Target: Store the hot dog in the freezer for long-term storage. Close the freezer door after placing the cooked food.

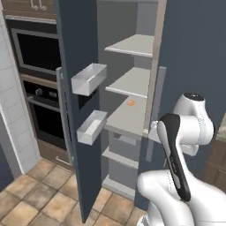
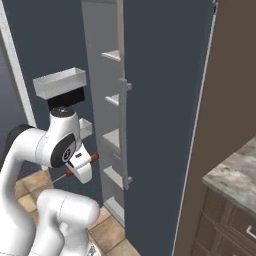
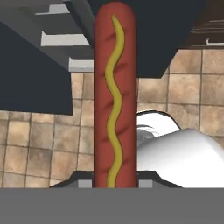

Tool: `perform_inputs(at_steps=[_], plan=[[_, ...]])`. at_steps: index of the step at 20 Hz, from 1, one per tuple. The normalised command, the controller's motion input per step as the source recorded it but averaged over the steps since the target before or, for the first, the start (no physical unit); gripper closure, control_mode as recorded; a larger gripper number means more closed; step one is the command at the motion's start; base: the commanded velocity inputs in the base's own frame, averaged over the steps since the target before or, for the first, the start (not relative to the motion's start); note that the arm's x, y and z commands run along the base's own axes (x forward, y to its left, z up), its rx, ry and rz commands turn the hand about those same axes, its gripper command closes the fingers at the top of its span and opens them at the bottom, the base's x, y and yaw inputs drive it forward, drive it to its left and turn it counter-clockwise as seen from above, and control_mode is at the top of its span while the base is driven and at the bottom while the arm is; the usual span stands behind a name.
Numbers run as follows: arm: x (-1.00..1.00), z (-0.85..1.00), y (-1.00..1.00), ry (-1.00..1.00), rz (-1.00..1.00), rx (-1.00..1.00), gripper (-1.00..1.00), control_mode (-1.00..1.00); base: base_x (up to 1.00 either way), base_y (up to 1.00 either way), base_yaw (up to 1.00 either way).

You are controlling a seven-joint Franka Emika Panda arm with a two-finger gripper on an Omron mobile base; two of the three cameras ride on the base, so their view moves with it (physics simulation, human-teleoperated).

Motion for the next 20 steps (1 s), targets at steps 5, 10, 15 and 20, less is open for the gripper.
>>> perform_inputs(at_steps=[5, 10, 15, 20], plan=[[0.00, 0.00, 0.00, 0.00, 0.00, 0.00, 1.00, 1.00, 0.75, 0.19, -0.04], [0.00, 0.00, 0.00, 0.00, 0.00, 0.00, 1.00, 1.00, 0.68, 0.23, -0.21], [0.00, 0.00, 0.00, 0.00, 0.00, 0.00, 1.00, 1.00, 0.27, 0.36, -0.31], [0.00, 0.00, 0.00, 0.00, 0.00, 0.00, 1.00, 1.00, 0.02, 0.16, -0.32]])
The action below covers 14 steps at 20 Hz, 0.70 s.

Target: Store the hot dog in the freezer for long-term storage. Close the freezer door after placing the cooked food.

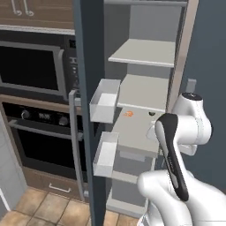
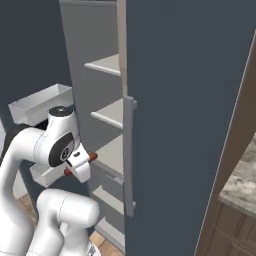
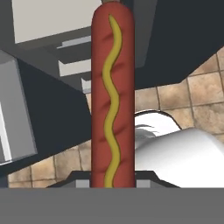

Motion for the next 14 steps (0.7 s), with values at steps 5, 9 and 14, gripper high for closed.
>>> perform_inputs(at_steps=[5, 9, 14], plan=[[0.00, 0.00, 0.00, 0.00, 0.00, 0.00, 1.00, 1.00, 0.27, 0.34, -0.10], [0.00, 0.00, 0.00, 0.00, 0.00, 0.00, 1.00, 1.00, 0.47, 0.07, 0.00], [0.00, 0.00, 0.00, 0.00, 0.00, 0.00, 1.00, 1.00, 0.66, 0.00, 0.05]])
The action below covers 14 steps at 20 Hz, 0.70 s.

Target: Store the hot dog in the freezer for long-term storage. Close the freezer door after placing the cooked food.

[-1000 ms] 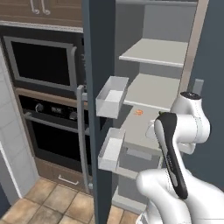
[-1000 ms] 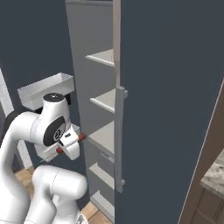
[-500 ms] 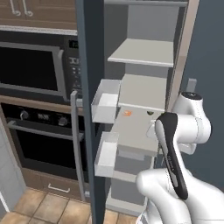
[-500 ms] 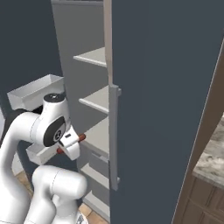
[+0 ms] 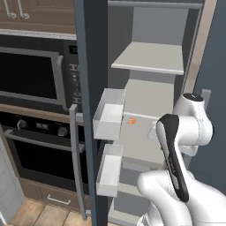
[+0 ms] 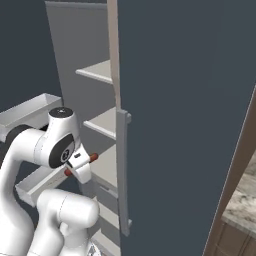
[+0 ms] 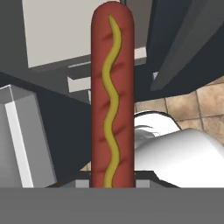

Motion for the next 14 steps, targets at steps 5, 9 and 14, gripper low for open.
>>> perform_inputs(at_steps=[5, 9, 14], plan=[[0.00, 0.00, 0.00, 0.00, 0.00, 0.00, 1.00, 1.00, 0.27, 0.04, 0.00], [0.00, 0.00, 0.00, 0.00, 0.00, 0.00, 1.00, 1.00, 0.09, 0.06, 0.00], [0.00, 0.00, 0.00, 0.00, 0.00, 0.00, 1.00, 1.00, 0.03, 0.14, 0.00]])
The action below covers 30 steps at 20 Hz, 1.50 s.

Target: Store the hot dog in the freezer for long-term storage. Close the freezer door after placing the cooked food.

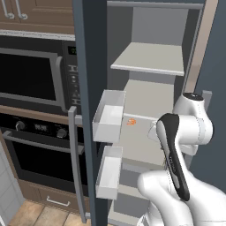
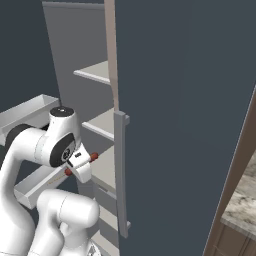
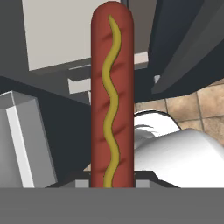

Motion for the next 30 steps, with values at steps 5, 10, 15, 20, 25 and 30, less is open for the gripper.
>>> perform_inputs(at_steps=[5, 10, 15, 20, 25, 30], plan=[[0.31, 0.00, 0.02, -0.17, 0.00, -0.05, 1.00, -1.00, 0.02, 0.05, 0.00], [0.56, 0.02, 0.14, -0.26, 0.00, -0.12, 1.00, -1.00, 0.00, 0.00, 0.00], [0.60, 0.02, 0.05, -0.23, 0.03, -0.19, 1.00, -1.00, 0.00, 0.00, 0.00], [0.73, 0.00, -0.05, -0.04, 0.04, -0.11, 1.00, -1.00, 0.00, 0.00, 0.00], [0.79, -0.01, -0.16, 0.03, 0.02, 0.00, 1.00, -1.00, 0.00, 0.00, 0.00], [0.78, 0.05, -0.05, 0.11, 0.00, 0.00, 1.00, -1.00, 0.00, 0.00, 0.00]])
